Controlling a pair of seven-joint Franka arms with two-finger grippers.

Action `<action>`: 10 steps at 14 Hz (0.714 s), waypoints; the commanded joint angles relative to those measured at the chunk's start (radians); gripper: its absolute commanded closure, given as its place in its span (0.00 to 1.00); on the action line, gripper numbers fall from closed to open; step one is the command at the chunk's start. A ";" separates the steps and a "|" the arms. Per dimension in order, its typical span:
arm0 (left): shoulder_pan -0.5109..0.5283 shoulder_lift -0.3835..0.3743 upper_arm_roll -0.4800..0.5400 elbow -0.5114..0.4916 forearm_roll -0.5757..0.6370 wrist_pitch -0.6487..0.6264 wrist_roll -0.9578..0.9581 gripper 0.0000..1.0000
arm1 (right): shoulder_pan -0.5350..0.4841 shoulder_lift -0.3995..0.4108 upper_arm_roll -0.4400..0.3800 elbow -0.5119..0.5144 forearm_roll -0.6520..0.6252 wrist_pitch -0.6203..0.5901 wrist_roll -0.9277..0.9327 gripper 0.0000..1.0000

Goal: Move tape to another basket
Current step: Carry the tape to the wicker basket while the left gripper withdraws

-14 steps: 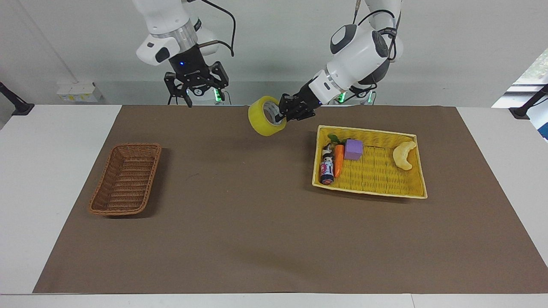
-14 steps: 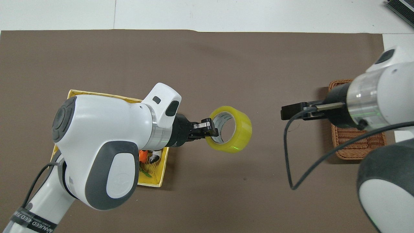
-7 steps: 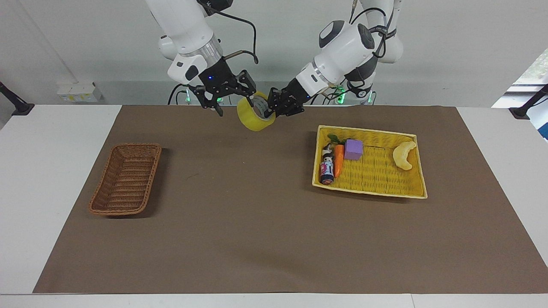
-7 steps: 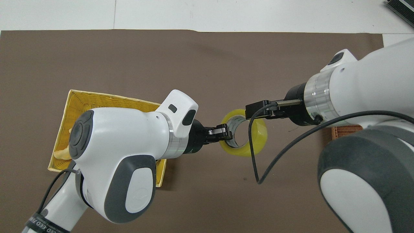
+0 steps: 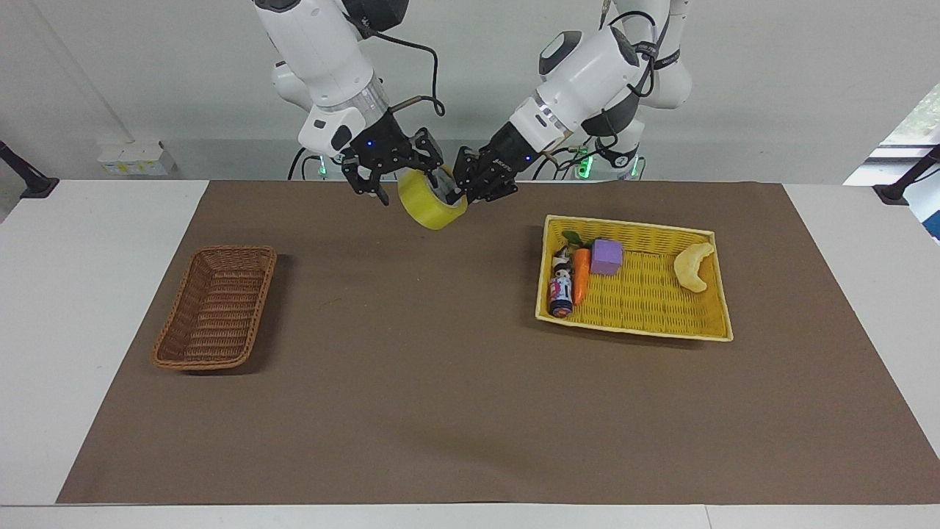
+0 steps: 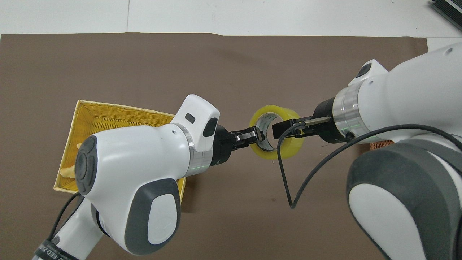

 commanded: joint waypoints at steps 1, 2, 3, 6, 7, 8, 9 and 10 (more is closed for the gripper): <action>-0.020 0.002 0.011 0.029 -0.020 0.025 -0.029 1.00 | -0.009 -0.002 -0.004 -0.009 0.021 -0.010 0.012 1.00; -0.020 -0.002 0.011 0.030 -0.017 0.025 -0.057 1.00 | -0.009 -0.002 -0.004 -0.008 0.021 -0.013 0.028 1.00; -0.020 -0.004 0.008 0.030 -0.013 0.025 -0.071 1.00 | -0.009 -0.002 -0.006 -0.008 0.020 -0.019 0.034 1.00; -0.017 -0.004 0.008 0.029 -0.014 0.023 -0.071 0.00 | -0.011 0.000 -0.007 -0.003 0.009 -0.019 0.034 1.00; -0.017 -0.005 0.008 0.029 -0.014 0.020 -0.073 0.00 | -0.011 0.001 -0.009 0.000 0.003 -0.019 0.034 1.00; -0.017 -0.007 0.008 0.024 -0.014 0.017 -0.073 0.00 | -0.014 0.000 -0.010 0.000 0.001 -0.019 0.032 1.00; -0.010 -0.008 0.008 0.027 -0.014 0.011 -0.076 0.00 | -0.015 0.000 -0.015 0.002 0.001 -0.019 0.023 1.00; -0.006 -0.015 0.017 0.029 -0.013 -0.021 -0.085 0.00 | -0.026 0.000 -0.017 0.002 0.000 -0.020 0.020 1.00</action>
